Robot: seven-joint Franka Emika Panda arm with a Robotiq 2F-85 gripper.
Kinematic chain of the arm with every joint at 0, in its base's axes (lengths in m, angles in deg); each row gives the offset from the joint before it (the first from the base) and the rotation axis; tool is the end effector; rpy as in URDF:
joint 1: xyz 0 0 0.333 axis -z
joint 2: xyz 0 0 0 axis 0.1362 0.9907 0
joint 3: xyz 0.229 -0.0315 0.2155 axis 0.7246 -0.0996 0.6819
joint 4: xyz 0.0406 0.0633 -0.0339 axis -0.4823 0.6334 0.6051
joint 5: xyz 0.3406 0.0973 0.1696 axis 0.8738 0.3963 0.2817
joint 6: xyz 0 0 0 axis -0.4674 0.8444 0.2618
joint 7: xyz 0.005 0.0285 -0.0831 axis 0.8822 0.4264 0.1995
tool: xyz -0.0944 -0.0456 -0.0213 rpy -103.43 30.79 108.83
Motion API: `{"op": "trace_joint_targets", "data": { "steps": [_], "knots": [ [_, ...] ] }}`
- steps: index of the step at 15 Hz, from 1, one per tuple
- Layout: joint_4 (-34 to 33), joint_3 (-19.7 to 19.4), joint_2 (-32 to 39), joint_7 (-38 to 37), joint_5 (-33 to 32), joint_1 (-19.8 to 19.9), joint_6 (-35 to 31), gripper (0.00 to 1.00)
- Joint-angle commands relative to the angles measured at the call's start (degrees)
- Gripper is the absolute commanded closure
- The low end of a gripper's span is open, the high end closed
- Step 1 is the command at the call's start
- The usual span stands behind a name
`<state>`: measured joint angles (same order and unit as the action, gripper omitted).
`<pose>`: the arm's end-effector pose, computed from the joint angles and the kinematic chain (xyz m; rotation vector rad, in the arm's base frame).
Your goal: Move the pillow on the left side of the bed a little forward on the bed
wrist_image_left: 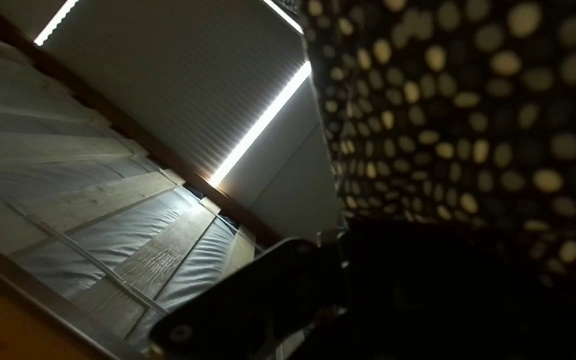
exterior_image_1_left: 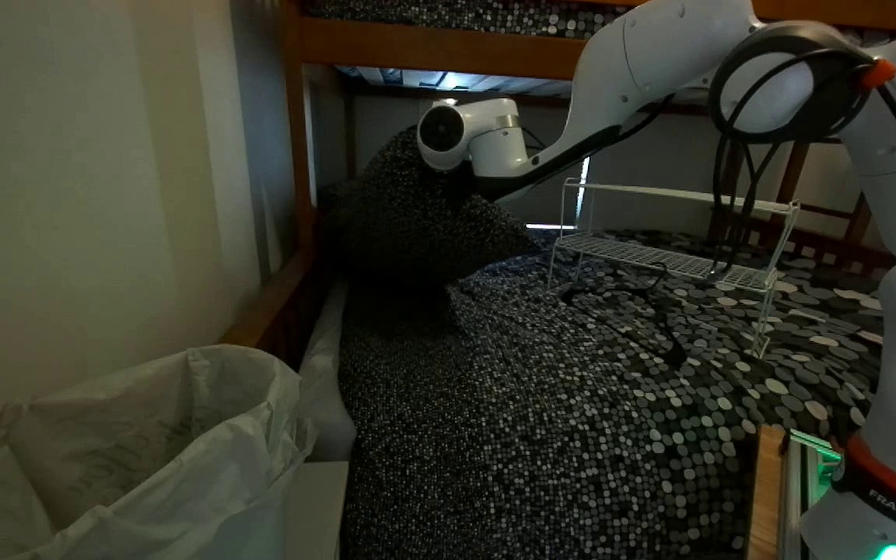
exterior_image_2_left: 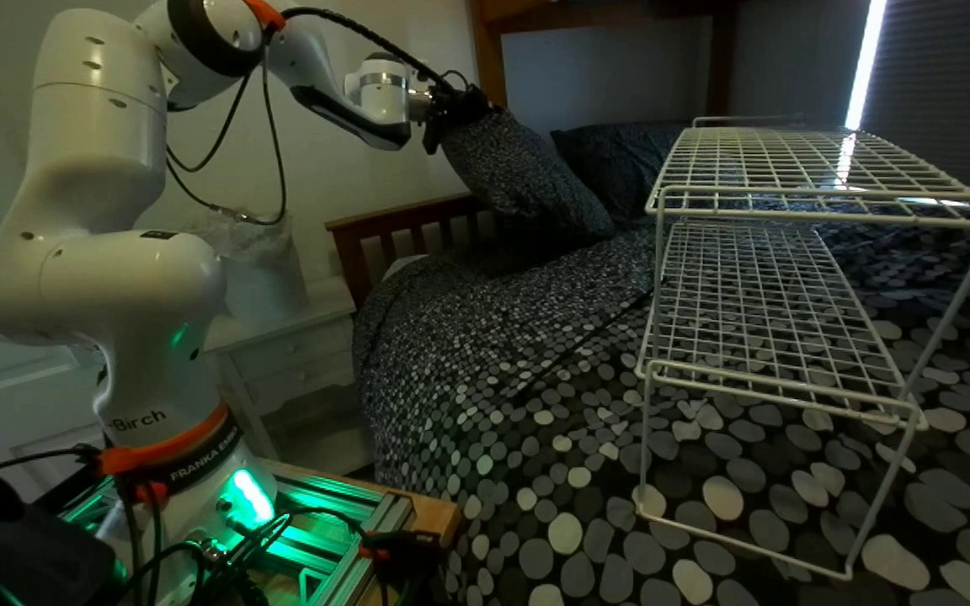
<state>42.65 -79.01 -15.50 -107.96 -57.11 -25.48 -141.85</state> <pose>0.7451 -0.0134 0.4621 1.9168 -0.1709 1.0754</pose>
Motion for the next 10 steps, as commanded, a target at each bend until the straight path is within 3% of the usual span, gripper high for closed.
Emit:
{"op": "trace_joint_targets", "data": {
  "steps": [1, 6, 10],
  "knots": [
    [12.4, 6.5, -9.0, 5.8, -4.9, 6.1, 5.6, 0.99],
    [24.9, 9.5, -14.7, 10.3, -4.5, 15.0, 12.1, 0.99],
    [28.7, 7.6, -16.7, 11.0, -11.1, 21.4, 16.1, 0.99]
  ]
}}
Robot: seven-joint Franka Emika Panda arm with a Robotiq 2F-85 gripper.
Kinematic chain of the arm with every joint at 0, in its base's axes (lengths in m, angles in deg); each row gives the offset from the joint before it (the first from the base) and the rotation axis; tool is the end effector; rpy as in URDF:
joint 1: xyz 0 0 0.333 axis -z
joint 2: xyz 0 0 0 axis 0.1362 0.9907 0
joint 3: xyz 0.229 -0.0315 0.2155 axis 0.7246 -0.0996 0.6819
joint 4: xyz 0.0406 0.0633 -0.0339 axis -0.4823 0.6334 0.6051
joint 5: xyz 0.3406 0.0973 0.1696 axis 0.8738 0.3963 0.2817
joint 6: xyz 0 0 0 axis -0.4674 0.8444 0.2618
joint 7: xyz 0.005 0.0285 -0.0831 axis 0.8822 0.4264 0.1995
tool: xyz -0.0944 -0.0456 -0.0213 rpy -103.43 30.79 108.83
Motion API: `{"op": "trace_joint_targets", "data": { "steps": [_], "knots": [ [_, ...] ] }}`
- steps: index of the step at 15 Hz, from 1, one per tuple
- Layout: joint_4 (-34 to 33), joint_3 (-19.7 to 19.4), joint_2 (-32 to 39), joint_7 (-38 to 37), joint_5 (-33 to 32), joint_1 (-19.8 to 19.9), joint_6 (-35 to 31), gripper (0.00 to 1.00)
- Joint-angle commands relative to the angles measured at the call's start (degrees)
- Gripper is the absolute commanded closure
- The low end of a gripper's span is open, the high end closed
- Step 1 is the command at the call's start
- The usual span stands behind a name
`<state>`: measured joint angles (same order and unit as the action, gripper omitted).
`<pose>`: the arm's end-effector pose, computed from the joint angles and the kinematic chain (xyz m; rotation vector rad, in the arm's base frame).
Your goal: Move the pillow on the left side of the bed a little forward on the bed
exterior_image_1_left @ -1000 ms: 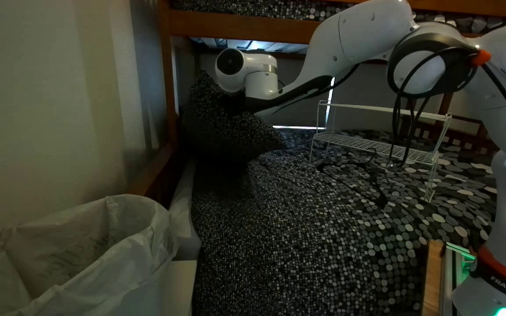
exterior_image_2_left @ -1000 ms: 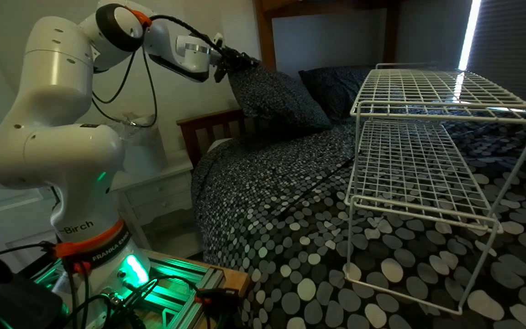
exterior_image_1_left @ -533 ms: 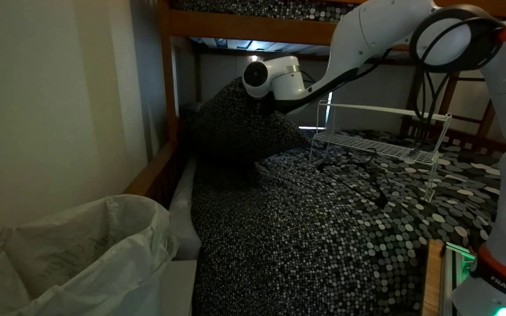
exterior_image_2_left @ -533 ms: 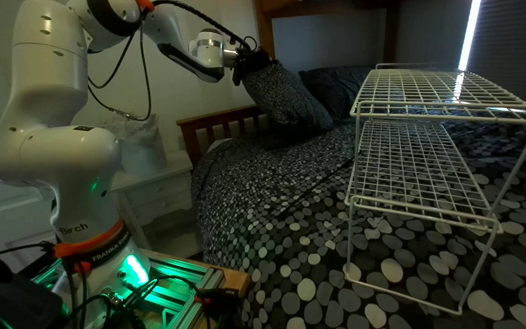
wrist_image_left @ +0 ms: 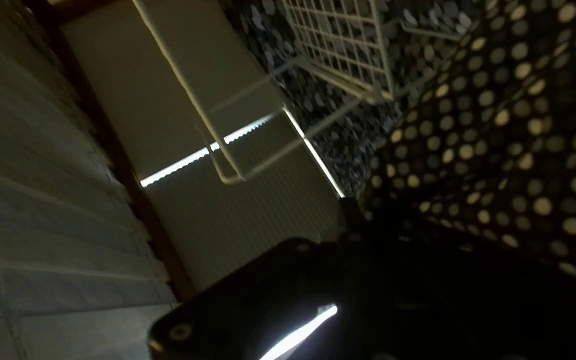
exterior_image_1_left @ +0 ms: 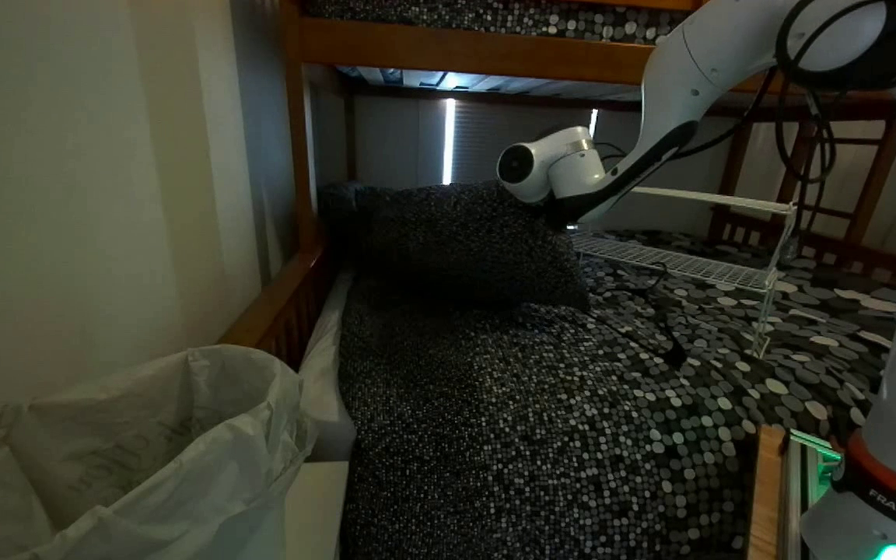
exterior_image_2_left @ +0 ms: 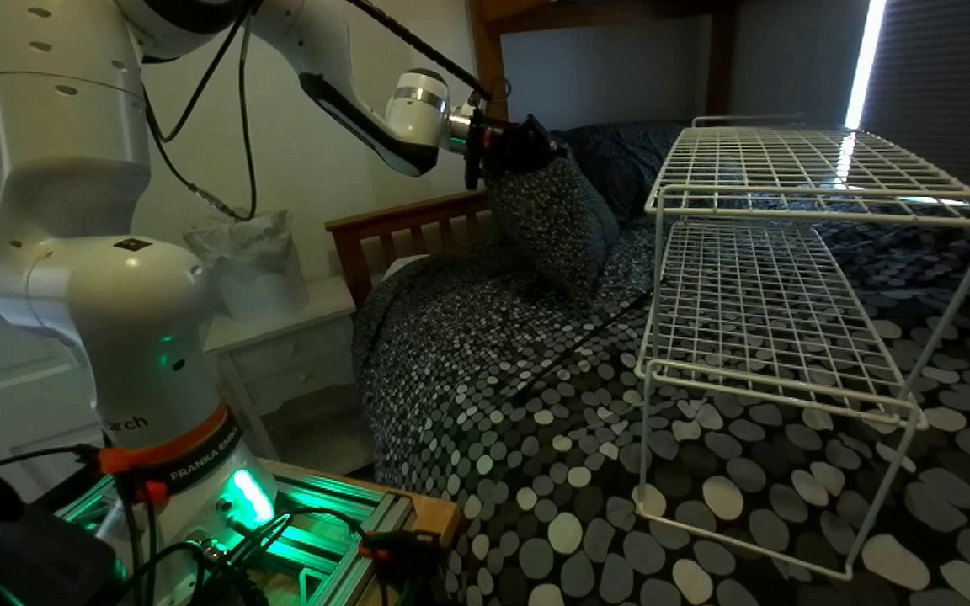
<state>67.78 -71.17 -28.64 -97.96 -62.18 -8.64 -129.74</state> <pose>0.6226 -0.1869 0.3906 1.8926 -0.2037 0.4688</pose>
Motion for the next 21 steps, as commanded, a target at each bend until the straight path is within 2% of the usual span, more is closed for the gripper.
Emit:
{"op": "trace_joint_targets", "data": {
  "steps": [1, 4, 6, 9, 11, 12, 13, 17, 21],
  "knots": [
    [3.6, -0.8, -3.8, 0.6, -9.8, 6.3, 4.4, 0.99],
    [0.9, -1.4, -3.6, 2.0, -17.9, 10.2, 9.9, 0.99],
    [0.8, -0.8, -3.2, 2.6, -19.8, 12.2, 11.4, 0.99],
    [2.0, 2.3, -2.3, 2.5, -11.5, 13.0, 11.8, 0.99],
    [1.8, 5.3, -1.2, 3.1, -1.1, 11.6, 14.1, 0.99],
    [1.1, 6.9, -0.5, 2.8, 3.5, 10.8, 15.2, 0.89],
    [0.1, 8.1, 0.4, 2.8, 8.2, 9.5, 16.4, 0.69],
    [-5.3, 13.7, 4.3, 2.6, 25.3, 5.8, 18.9, 0.4],
    [-14.3, 15.7, 10.4, 2.8, 39.1, 2.8, 16.6, 0.11]
  ]
}}
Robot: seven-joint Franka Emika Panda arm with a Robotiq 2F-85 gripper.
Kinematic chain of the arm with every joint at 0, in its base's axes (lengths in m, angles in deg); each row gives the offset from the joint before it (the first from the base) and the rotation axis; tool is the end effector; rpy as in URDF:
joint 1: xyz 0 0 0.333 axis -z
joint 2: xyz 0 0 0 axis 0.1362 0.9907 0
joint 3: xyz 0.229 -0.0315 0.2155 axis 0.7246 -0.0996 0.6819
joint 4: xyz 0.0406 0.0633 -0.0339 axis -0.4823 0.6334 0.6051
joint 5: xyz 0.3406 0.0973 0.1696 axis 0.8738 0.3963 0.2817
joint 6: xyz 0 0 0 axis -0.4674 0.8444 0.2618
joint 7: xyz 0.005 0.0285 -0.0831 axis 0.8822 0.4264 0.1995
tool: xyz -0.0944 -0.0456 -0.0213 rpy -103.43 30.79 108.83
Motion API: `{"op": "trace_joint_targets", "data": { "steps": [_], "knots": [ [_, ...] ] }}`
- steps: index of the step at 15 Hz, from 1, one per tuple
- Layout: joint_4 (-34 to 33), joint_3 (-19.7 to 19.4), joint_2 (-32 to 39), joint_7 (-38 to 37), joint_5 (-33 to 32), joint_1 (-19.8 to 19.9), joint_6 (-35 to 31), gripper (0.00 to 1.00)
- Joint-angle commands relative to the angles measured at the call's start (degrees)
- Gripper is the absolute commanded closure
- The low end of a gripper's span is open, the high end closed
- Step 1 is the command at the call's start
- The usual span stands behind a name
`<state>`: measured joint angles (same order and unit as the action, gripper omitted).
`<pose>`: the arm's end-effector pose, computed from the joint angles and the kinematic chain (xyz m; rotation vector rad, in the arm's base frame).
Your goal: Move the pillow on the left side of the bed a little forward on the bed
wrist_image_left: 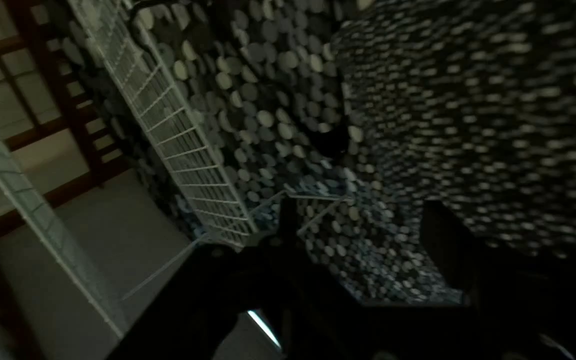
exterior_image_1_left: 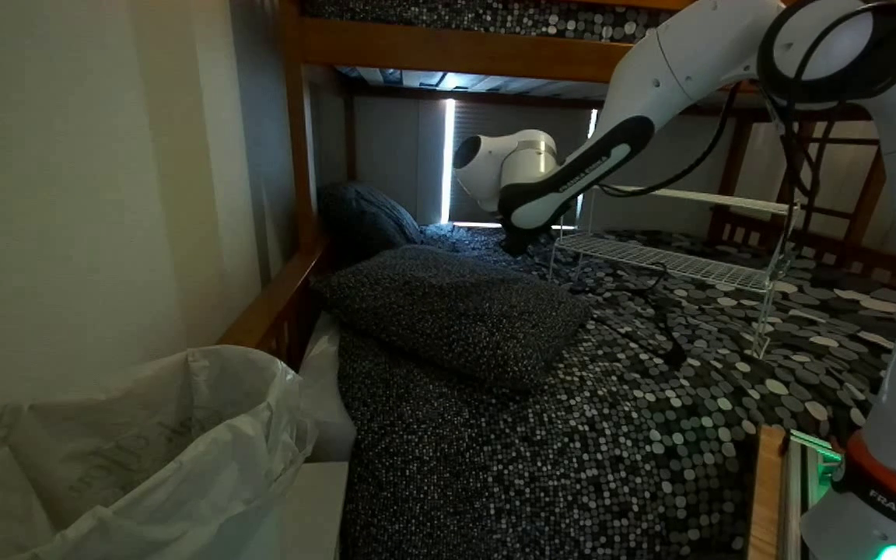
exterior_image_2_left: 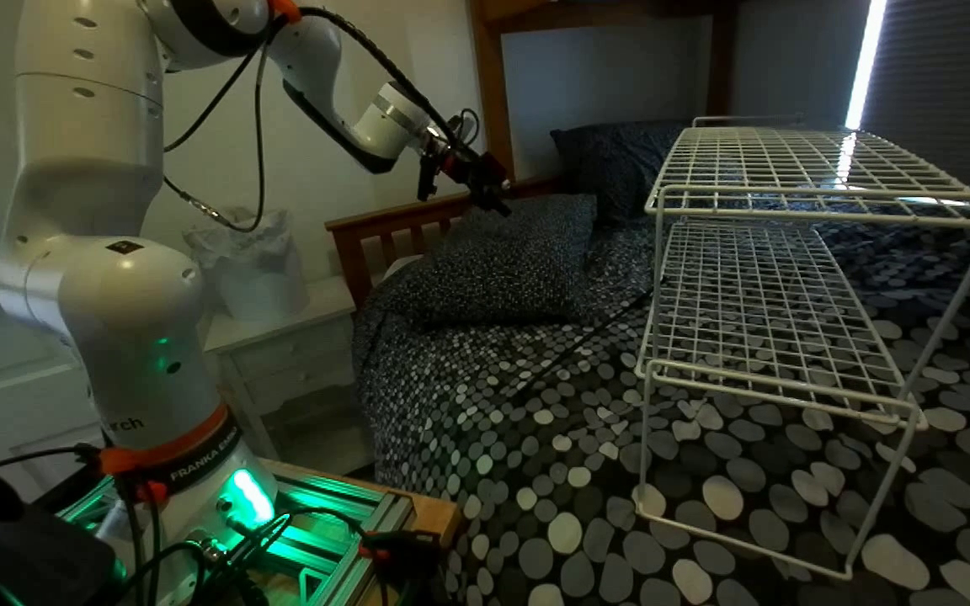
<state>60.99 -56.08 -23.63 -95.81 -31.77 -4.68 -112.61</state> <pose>0.6390 -0.0997 0.3543 2.1652 -0.6022 0.1744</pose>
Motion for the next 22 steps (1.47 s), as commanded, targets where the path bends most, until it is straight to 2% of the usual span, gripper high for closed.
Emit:
{"op": "trace_joint_targets", "data": {
  "steps": [1, 2, 7, 12, 14, 17, 22],
  "knots": [
    [-10.2, 0.7, 7.3, 0.9, 12.2, -1.8, -0.6, 0.04],
    [-12.4, 0.8, 8.8, 1.5, 15.6, -2.2, -1.0, 0.0],
    [-19.7, 0.4, 14.9, 4.0, 31.4, -4.3, -8.4, 0.0],
    [-23.1, 1.3, 18.0, 14.9, 42.5, -5.7, -15.5, 0.0],
    [-23.3, -0.3, 19.2, 19.1, 42.2, -7.5, -16.7, 0.0],
    [-22.4, -3.8, 20.8, 24.2, 37.0, -11.0, -19.8, 0.0],
    [-20.0, -8.8, 24.2, 26.7, 28.9, -16.4, -29.7, 0.0]
  ]
}}
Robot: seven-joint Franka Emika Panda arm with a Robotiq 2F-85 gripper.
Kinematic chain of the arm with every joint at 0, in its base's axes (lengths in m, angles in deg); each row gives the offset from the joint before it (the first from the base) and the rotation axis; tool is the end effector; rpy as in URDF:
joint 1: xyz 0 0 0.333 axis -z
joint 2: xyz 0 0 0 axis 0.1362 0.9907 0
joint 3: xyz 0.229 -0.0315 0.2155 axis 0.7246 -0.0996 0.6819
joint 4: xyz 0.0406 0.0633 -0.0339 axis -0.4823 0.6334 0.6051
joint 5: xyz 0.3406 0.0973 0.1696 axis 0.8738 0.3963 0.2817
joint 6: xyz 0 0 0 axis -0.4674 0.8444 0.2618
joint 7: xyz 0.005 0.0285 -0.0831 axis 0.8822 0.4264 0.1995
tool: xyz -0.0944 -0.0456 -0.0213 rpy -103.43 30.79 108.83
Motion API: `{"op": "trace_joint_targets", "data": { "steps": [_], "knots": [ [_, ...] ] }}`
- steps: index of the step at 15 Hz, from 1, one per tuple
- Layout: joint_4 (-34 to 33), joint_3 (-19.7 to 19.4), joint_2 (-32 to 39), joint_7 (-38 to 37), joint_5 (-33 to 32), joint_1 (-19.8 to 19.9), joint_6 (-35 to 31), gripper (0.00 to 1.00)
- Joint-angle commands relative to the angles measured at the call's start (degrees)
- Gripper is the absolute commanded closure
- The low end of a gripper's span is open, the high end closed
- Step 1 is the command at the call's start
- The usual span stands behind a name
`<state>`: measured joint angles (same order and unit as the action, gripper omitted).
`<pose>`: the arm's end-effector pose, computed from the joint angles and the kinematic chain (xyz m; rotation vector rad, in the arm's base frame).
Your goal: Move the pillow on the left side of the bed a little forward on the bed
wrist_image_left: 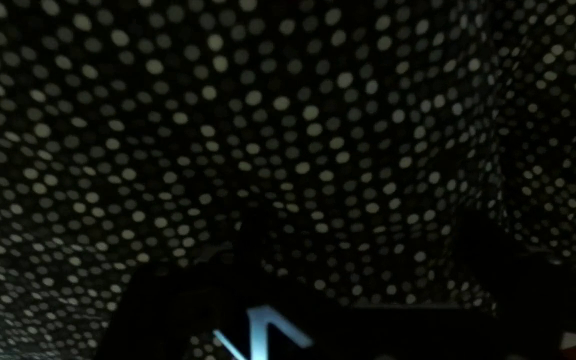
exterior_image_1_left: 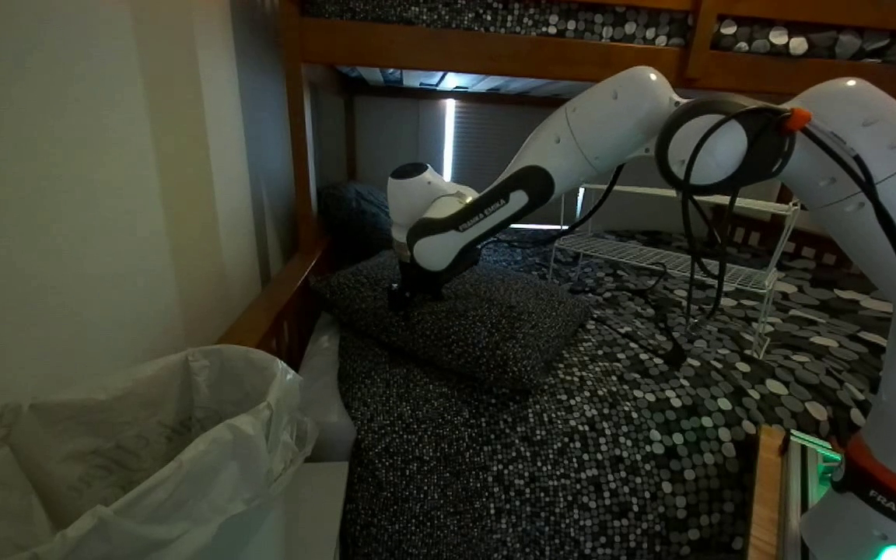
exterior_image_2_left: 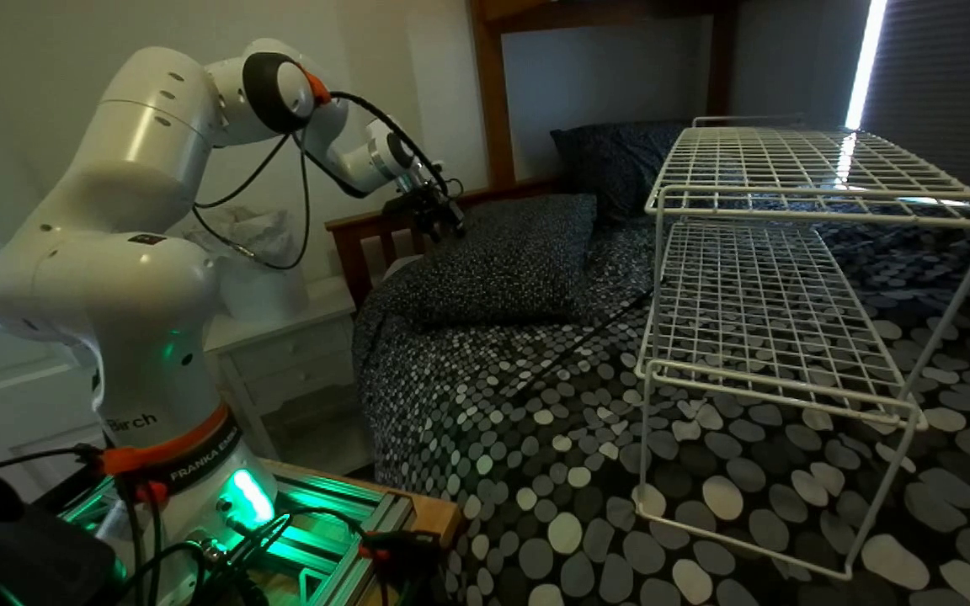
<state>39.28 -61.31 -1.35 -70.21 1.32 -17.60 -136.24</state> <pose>0.7508 0.0647 0.2643 2.7973 -0.1845 0.3321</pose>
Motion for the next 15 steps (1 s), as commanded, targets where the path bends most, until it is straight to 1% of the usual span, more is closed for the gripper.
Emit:
{"op": "trace_joint_targets", "data": {
  "steps": [1, 2, 3, 4, 5, 6, 10, 12, 13, 14, 15],
  "knots": [
    [2.1, -5.3, 2.7, 0.2, -6.5, -4.9, -7.9, 0.0],
    [2.5, -6.9, 3.5, 0.0, -8.7, -5.9, -9.9, 0.0],
    [2.8, -9.0, 4.4, -1.3, -11.2, -7.3, -12.0, 0.25],
    [3.0, -11.0, 5.2, -2.4, -13.2, -8.4, -13.7, 0.26],
    [2.9, -12.6, 6.0, -4.0, -14.6, -9.3, -14.5, 0.32],
    [2.8, -13.7, 6.4, -5.6, -15.3, -9.9, -14.5, 0.42],
    [2.2, -16.5, 6.5, -12.8, -15.8, -12.1, -10.5, 0.73],
    [2.2, -16.3, 5.6, -15.1, -15.0, -12.8, -6.2, 0.86],
    [1.7, -16.3, 5.3, -16.5, -15.0, -13.2, -3.4, 0.94],
    [0.9, -16.2, 5.1, -18.0, -15.2, -13.5, -0.9, 0.98],
    [-0.3, -16.0, 4.6, -19.4, -15.3, -13.5, 1.4, 1.0]
  ]
}}
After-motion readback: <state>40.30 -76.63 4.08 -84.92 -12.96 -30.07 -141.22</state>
